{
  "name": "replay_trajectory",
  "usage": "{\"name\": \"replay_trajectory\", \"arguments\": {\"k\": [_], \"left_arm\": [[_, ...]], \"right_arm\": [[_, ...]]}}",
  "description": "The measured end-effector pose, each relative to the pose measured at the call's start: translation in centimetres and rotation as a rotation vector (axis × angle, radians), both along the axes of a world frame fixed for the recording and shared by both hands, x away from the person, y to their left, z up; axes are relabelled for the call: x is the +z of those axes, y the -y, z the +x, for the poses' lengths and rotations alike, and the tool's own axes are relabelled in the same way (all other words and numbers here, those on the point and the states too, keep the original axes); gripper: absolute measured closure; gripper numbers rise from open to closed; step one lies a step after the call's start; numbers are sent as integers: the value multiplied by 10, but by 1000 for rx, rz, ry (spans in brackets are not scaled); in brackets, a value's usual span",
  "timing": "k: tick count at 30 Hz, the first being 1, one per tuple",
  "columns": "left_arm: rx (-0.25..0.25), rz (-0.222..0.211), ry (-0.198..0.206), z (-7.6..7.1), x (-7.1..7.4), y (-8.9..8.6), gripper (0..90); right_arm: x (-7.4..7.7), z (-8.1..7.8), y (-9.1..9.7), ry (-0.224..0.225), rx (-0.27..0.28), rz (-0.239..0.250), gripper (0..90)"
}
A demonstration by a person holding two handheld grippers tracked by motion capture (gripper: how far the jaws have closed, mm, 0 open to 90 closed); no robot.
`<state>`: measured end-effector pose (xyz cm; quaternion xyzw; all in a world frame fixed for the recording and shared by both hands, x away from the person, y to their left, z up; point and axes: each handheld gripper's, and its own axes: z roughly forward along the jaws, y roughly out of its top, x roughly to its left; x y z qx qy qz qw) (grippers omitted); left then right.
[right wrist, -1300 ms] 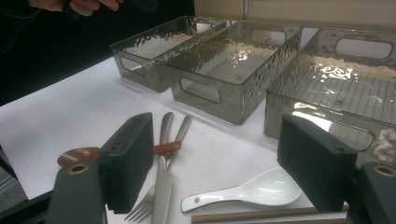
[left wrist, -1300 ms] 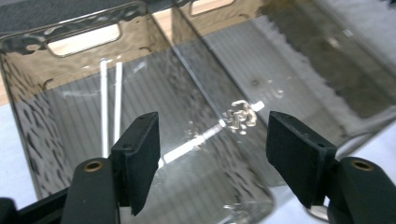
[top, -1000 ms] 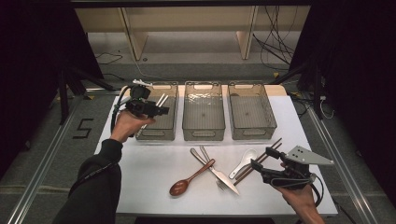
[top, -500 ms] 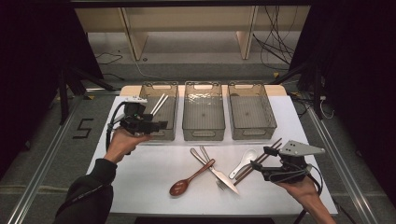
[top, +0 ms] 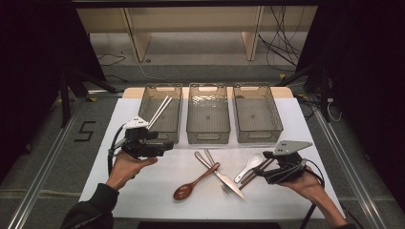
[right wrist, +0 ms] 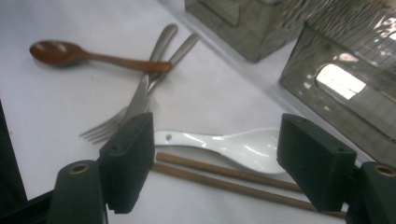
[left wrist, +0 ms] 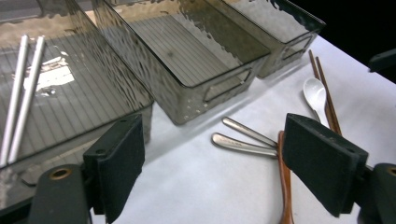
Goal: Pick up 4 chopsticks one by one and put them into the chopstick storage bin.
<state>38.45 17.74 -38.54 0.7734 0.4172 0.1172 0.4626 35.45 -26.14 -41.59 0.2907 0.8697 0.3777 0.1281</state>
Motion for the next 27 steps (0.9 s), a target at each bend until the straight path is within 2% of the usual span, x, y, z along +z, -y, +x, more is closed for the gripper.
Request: {"name": "replay_trajectory", "arguments": {"k": [5, 12, 24, 27], "left_arm": [[-10, 11, 14, -13, -4, 2, 195], [-29, 15, 35, -25, -6, 3, 190], [-38, 11, 42, -34, -7, 3, 186], [-37, 9, 40, -35, -8, 2, 184]], "right_arm": [[-7, 5, -4, -34, 57, -59, 293], [-13, 10, -7, -55, 89, -107, 293], [-23, 14, -12, -86, 138, -209, 294], [-27, 17, -13, -101, 136, -231, 295]]}}
